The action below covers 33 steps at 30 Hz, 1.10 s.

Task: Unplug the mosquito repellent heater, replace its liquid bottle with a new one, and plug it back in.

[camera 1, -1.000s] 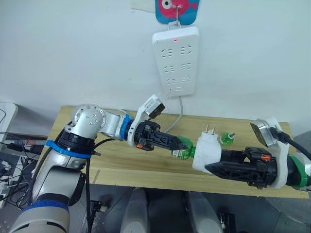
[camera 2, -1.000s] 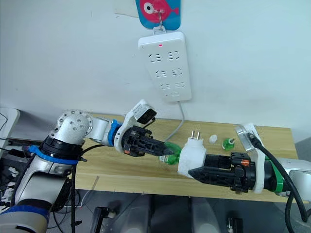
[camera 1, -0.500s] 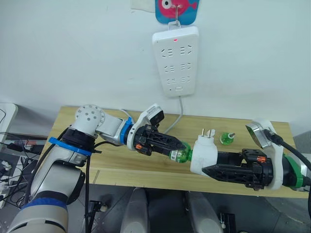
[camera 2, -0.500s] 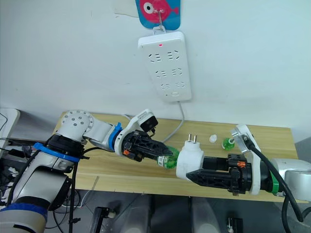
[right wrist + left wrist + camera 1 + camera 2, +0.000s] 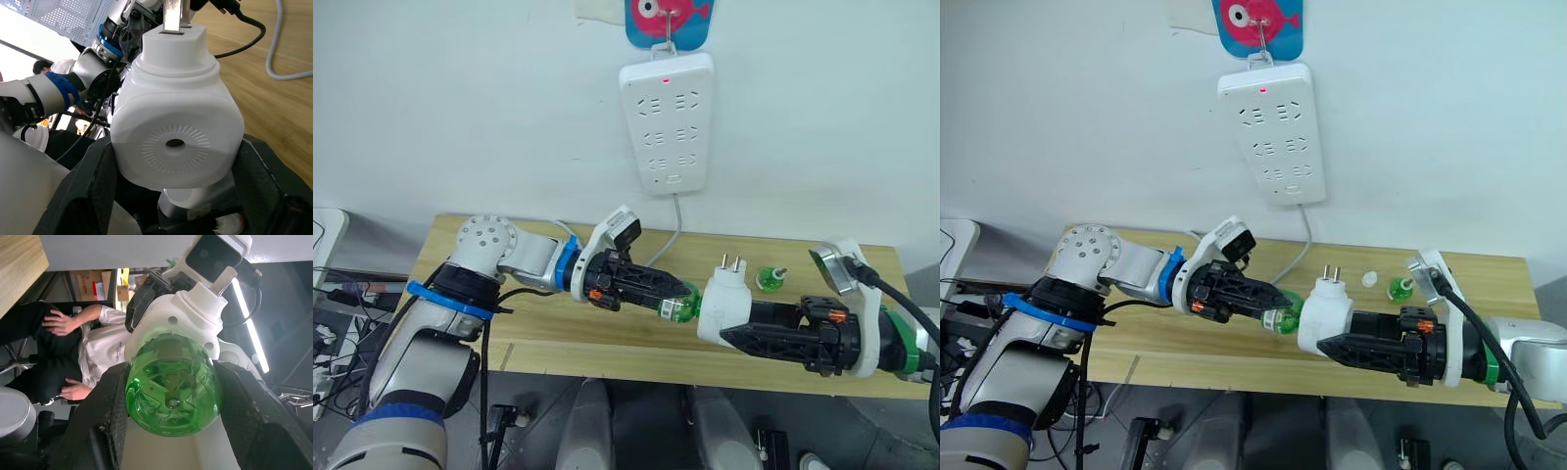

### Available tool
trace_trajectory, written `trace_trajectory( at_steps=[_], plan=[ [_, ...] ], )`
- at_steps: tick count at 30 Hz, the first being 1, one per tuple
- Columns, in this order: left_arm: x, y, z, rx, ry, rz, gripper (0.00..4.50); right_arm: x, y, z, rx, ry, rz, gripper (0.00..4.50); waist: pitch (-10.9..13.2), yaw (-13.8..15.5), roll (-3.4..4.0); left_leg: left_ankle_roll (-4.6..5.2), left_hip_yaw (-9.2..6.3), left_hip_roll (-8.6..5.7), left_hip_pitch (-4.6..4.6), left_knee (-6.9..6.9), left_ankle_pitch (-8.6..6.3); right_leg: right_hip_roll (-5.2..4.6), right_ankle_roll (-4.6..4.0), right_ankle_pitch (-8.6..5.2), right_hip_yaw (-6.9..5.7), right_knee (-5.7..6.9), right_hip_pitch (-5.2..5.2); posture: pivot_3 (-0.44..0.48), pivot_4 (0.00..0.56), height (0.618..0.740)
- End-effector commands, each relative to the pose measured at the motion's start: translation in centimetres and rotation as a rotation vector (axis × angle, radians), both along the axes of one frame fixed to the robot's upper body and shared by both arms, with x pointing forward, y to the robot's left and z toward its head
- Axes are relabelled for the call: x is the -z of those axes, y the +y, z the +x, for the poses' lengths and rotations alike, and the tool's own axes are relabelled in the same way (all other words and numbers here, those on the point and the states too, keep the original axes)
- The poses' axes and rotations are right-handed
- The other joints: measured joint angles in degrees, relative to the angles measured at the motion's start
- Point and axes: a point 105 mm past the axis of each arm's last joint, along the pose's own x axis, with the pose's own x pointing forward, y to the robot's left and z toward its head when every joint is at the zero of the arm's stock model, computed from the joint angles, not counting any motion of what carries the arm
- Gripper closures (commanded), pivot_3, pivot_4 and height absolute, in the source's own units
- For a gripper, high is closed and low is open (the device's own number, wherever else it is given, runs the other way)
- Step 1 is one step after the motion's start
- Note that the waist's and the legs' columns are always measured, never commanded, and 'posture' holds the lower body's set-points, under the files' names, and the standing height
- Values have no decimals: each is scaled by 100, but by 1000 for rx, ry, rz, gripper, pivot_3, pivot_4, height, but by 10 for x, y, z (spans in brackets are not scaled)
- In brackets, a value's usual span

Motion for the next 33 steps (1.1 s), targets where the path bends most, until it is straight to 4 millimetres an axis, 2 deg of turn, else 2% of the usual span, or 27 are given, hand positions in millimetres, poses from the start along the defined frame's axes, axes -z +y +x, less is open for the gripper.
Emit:
trace_trajectory(
  at_steps=[1,9,12,17,24,33],
  plan=[
    [-11,-10,-21,120,-66,-69,2231,-10,7,-8,-55,-26,44,1521,0,1,0,0,0,0,0,0,0,0,0,0,0,0,0,47,351,740],
    [-10,-10,-22,116,-145,-93,2231,-11,7,-8,-54,-24,50,1521,0,2,0,0,2,0,0,0,0,0,0,0,0,0,0,47,351,740],
    [-12,-13,-22,99,-232,-125,2231,-12,6,-7,-48,-19,59,1521,0,4,0,0,3,0,0,-1,0,0,0,0,1,-2,0,47,351,740],
    [-13,-20,-23,93,-510,-218,2231,-13,4,-4,-32,-13,84,1521,0,18,0,-10,7,1,0,-3,5,-1,0,0,3,-5,0,48,348,740],
    [-4,-23,-25,140,-947,-388,2231,-14,2,-1,-20,-14,102,1521,0,44,0,-21,14,2,1,-8,12,-2,-1,0,7,-10,0,48,346,740],
    [4,-23,-23,150,-1057,-417,2231,-15,4,-1,-28,-16,106,1521,0,40,0,0,11,3,-1,-6,0,-2,-1,0,6,-11,0,52,337,740]
  ],
)
